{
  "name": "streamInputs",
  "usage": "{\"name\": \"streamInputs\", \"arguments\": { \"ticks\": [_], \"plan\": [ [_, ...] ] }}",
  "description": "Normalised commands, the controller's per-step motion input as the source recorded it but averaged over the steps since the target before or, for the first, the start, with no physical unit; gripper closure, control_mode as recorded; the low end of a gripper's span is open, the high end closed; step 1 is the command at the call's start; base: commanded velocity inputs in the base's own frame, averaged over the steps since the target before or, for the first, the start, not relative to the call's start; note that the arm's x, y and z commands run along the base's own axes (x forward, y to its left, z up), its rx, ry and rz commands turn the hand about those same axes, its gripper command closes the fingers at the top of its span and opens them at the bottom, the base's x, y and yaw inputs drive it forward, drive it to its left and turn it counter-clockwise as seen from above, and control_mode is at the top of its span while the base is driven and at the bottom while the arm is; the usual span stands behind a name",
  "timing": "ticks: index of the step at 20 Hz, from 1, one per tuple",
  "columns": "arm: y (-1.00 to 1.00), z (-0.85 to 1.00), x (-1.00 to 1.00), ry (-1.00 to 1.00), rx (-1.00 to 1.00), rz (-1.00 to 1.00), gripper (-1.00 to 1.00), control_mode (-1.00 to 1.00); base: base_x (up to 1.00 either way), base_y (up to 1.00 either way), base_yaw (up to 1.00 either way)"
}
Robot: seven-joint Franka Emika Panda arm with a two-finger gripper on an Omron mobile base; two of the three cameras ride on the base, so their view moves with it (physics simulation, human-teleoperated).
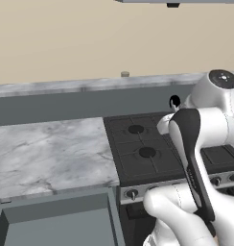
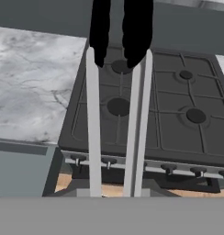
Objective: Take the tongs from the drawer on the left and place them on the dining counter next to the tray containing the kebab skewer.
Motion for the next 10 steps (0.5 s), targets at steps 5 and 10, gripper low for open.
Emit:
{"name": "streamInputs", "arguments": {
  "ticks": [5, 10],
  "plan": [
    [0.00, 0.00, -0.03, -0.01, 0.00, 0.00, 1.00, -1.00, 0.00, 0.00, 0.00],
    [0.00, 0.00, 0.00, 0.00, 0.00, 0.00, 1.00, 1.00, -0.02, 0.00, 0.00]
  ]
}}
